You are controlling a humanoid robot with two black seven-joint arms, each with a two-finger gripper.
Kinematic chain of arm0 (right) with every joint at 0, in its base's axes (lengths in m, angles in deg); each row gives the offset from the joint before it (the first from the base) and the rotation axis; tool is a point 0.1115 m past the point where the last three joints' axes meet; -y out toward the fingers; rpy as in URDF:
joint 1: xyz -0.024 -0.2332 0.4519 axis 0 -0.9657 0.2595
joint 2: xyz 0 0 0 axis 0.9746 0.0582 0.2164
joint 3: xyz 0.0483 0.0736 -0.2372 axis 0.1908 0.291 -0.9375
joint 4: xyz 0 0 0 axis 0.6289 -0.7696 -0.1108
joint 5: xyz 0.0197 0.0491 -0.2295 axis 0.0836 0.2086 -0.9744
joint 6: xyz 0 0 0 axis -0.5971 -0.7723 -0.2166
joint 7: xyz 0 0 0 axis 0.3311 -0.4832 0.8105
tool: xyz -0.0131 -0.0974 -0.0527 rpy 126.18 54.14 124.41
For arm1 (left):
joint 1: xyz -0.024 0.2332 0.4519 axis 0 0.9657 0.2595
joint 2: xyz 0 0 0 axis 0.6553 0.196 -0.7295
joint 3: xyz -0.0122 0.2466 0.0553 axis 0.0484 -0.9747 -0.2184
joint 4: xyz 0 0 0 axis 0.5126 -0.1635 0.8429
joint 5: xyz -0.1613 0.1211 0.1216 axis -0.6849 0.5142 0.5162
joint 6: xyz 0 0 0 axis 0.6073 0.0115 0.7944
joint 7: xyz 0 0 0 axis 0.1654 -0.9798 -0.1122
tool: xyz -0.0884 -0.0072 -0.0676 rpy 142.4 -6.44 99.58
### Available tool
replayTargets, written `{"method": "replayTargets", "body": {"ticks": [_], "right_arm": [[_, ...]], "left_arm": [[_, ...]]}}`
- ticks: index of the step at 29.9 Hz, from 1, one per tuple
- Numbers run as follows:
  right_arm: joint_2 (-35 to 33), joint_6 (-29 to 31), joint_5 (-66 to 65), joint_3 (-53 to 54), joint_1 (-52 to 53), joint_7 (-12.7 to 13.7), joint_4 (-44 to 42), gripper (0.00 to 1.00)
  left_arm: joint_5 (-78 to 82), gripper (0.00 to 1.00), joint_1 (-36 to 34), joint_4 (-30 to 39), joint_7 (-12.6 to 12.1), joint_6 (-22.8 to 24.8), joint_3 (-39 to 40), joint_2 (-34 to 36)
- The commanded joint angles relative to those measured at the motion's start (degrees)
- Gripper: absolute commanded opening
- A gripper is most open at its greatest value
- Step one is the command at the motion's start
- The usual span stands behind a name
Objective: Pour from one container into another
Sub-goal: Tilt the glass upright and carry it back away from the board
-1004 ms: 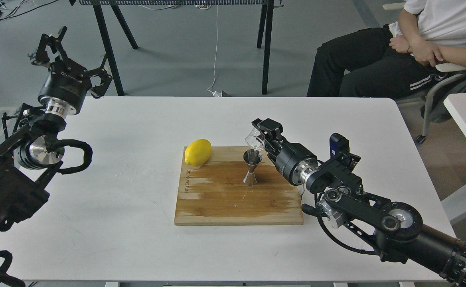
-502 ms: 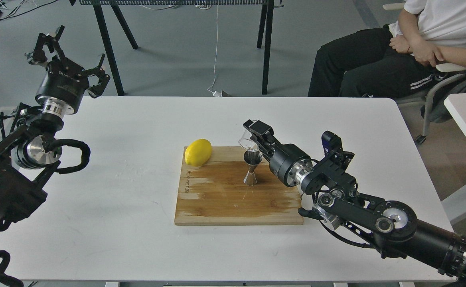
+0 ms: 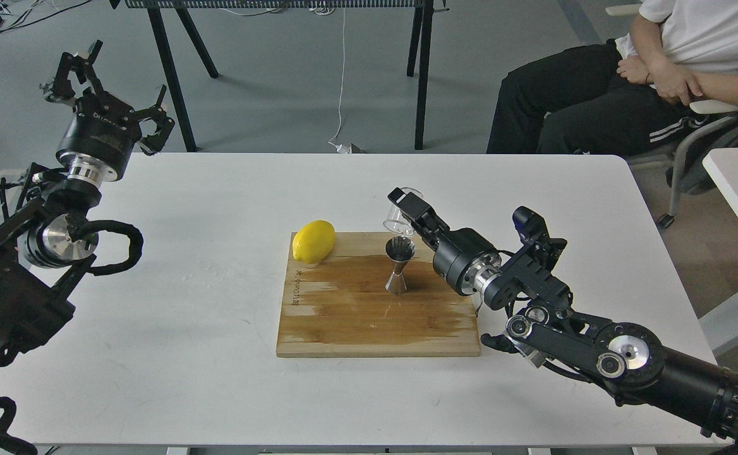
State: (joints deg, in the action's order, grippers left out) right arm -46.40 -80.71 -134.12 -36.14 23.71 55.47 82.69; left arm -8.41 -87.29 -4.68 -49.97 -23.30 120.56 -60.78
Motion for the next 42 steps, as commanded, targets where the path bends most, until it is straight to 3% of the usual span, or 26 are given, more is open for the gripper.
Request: {"method": "replayTargets", "body": {"ticks": [1,6,14,22,26,33,40,42], "right_arm": [[-0.2,-0.6,-0.4,-1.3,0.2,-0.7,-0.4,0.28],[0.4,-4.3,-5.5,-5.0,0.4,-2.9,-3.5,0.28],[0.3,-4.9,-5.9,-5.3,0.5,-5.2,-3.7,0.28],[-1.1,-5.3,-4.0,-3.6,0.0,-5.2,-1.9,0.30],[-2.4,-4.4,8.7,1.5,-0.4,-3.4,2.0,0.30],[-7.1,-2.3,30.6,9.1,-1.9,-3.1,5.9,0.30],[-10.4,7.4,47.5,21.3,-11.0,-2.9,5.4,0.30],[-11.6,11.7,53.2,26.0,-14.4,-1.2,4.4,0.31]], "left_arm": [[0.0,1.00,0.0,0.0,0.0,0.0,0.1,0.0],[0.0,1.00,0.1,0.0,0.0,0.0,0.0,0.0],[0.0,1.00,0.4,0.0,0.1,0.0,0.1,0.1],[0.0,1.00,0.2,0.0,0.1,-0.1,0.1,0.4],[0.0,1.00,0.2,0.0,0.1,-0.1,0.1,0.4],[-0.1,1.00,0.1,0.2,0.1,-0.1,0.2,0.5],[-0.3,1.00,1.1,1.0,0.3,-0.9,0.9,-0.6],[-0.3,1.00,1.8,1.4,0.2,-0.9,1.2,-1.0]]}}
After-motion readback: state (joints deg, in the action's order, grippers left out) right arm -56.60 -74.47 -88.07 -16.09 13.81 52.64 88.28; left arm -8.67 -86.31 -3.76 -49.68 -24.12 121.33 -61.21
